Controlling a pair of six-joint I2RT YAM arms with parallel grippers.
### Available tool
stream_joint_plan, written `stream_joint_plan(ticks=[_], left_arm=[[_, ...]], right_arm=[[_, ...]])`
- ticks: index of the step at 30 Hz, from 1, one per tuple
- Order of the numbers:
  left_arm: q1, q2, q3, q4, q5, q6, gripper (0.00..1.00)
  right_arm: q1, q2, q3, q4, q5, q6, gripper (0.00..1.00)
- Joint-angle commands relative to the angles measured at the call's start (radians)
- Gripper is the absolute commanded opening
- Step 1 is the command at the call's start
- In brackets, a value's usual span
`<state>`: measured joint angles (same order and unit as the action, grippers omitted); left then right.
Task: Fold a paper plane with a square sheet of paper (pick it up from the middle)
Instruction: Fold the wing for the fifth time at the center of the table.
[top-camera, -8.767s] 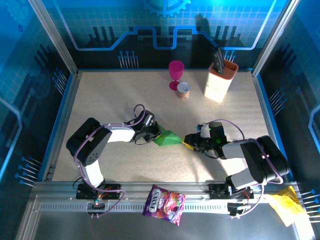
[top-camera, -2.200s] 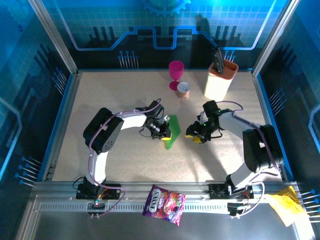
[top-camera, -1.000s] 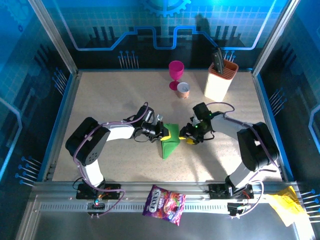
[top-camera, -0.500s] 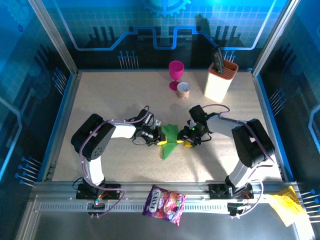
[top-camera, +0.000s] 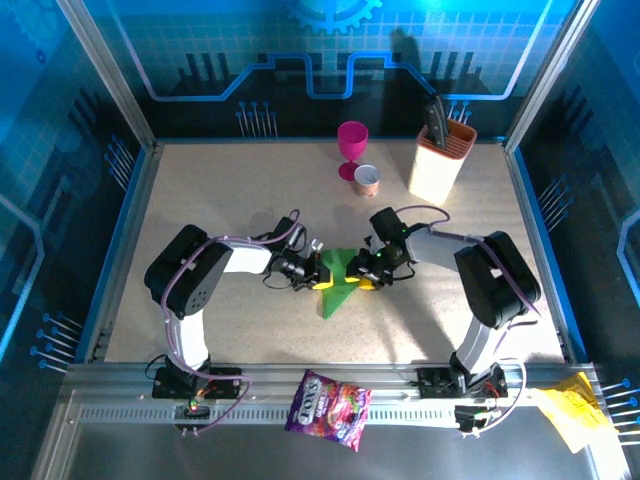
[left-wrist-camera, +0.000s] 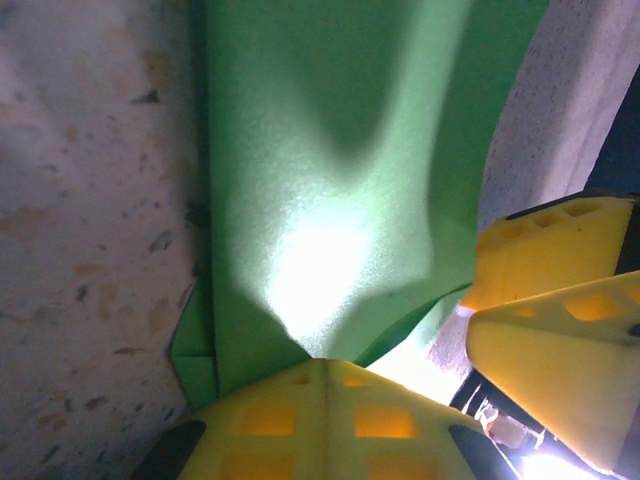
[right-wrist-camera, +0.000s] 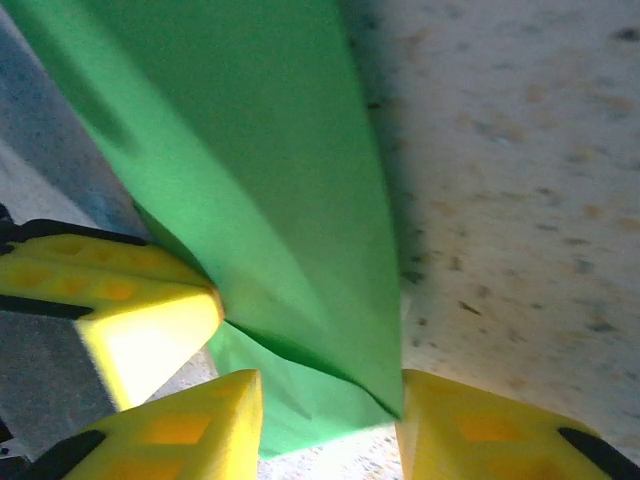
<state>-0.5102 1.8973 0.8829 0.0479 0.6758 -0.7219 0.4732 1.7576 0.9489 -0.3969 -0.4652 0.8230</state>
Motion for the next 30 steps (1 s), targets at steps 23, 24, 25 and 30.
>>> stream_joint_plan(ticks=[23, 24, 25, 30], left_arm=[[0.033, -0.098, 0.077, -0.207, -0.122, 0.112, 0.25], [0.028, -0.129, 0.076, -0.223, -0.153, 0.119, 0.3], [0.019, -0.166, 0.071, -0.242, -0.194, 0.132, 0.35], [-0.104, -0.303, 0.054, -0.34, -0.39, 0.2, 0.4]], right_arm=[[0.027, -0.019, -0.014, -0.039, 0.015, 0.04, 0.0], [0.028, -0.027, -0.01, -0.056, 0.022, 0.051, 0.0], [0.033, -0.034, -0.003, -0.075, 0.036, 0.062, 0.0], [0.067, -0.056, 0.038, -0.156, 0.099, 0.102, 0.0]])
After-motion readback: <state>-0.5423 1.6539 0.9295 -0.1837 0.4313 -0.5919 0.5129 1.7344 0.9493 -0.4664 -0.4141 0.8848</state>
